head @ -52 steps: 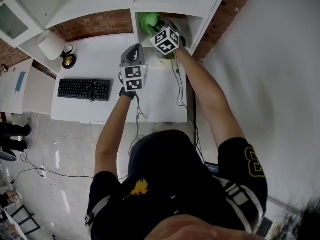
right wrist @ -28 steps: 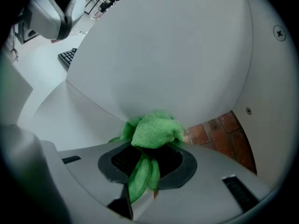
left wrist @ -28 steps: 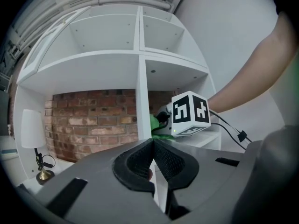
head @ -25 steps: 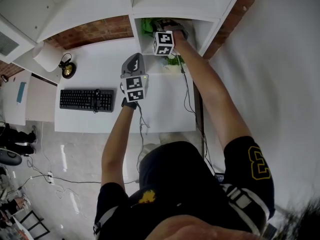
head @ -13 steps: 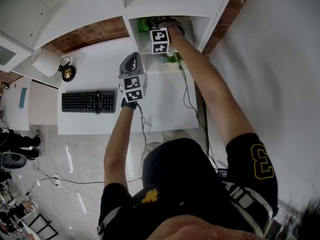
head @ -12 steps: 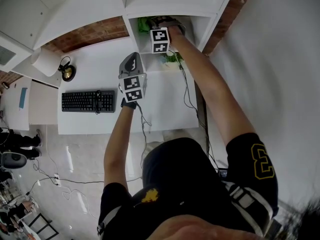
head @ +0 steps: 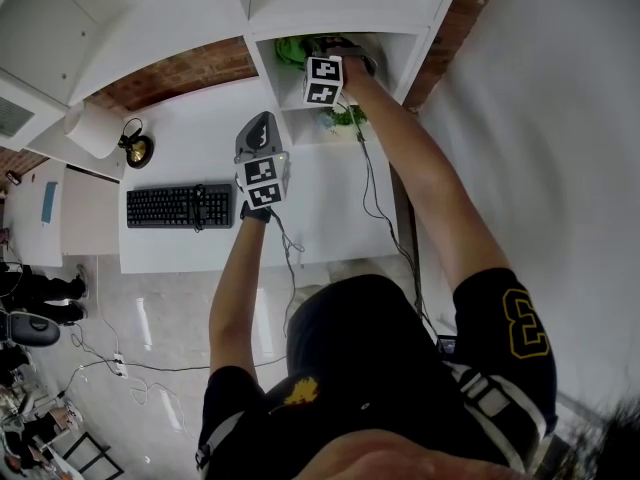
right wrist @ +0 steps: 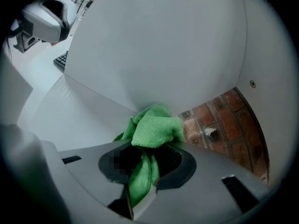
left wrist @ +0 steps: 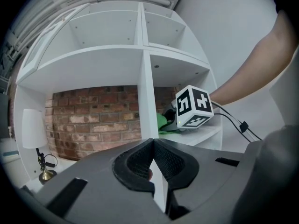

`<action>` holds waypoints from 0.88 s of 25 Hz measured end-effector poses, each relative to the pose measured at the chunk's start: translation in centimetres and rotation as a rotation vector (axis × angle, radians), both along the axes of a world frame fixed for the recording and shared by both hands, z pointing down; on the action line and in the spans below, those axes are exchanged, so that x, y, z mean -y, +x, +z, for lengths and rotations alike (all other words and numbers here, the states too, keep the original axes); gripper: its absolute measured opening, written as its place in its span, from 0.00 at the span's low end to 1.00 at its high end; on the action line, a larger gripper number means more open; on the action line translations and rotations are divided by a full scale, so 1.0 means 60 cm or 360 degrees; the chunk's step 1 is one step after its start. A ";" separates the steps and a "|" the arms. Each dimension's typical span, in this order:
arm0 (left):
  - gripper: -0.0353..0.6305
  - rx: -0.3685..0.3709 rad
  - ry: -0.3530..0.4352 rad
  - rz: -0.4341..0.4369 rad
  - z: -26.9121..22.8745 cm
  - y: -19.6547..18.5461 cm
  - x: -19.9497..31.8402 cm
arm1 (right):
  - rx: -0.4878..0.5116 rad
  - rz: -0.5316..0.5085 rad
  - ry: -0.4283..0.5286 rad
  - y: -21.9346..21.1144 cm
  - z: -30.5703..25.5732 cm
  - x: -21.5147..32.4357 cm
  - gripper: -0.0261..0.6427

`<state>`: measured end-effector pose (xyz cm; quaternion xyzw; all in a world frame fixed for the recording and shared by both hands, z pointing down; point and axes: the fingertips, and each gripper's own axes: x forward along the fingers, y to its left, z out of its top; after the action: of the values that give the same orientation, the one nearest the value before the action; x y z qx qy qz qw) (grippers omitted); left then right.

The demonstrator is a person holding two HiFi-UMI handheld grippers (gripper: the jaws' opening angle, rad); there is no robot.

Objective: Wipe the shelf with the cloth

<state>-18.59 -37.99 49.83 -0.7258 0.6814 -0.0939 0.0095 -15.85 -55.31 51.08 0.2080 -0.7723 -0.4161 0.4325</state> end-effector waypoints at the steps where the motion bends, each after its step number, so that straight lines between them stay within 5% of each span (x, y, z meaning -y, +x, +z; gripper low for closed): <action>1: 0.08 -0.0005 0.0001 -0.0001 0.000 -0.001 0.001 | 0.0023 0.0035 -0.0038 0.003 -0.002 0.000 0.17; 12: 0.08 -0.0004 0.0027 0.0036 -0.015 0.020 0.004 | 0.0300 0.0462 -0.0354 0.061 -0.007 0.012 0.17; 17: 0.08 0.0007 0.0024 0.0048 -0.016 0.024 0.000 | 0.0337 0.0602 -0.0349 0.089 -0.007 0.022 0.17; 22: 0.08 0.0063 0.0037 0.0065 -0.021 0.031 -0.005 | 0.0536 0.0813 -0.0440 0.122 -0.009 0.041 0.17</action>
<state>-16.75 -37.71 48.59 -0.7374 0.6672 -0.1001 0.0334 -8.51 -57.74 50.56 0.4000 -0.8050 -0.1455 0.4132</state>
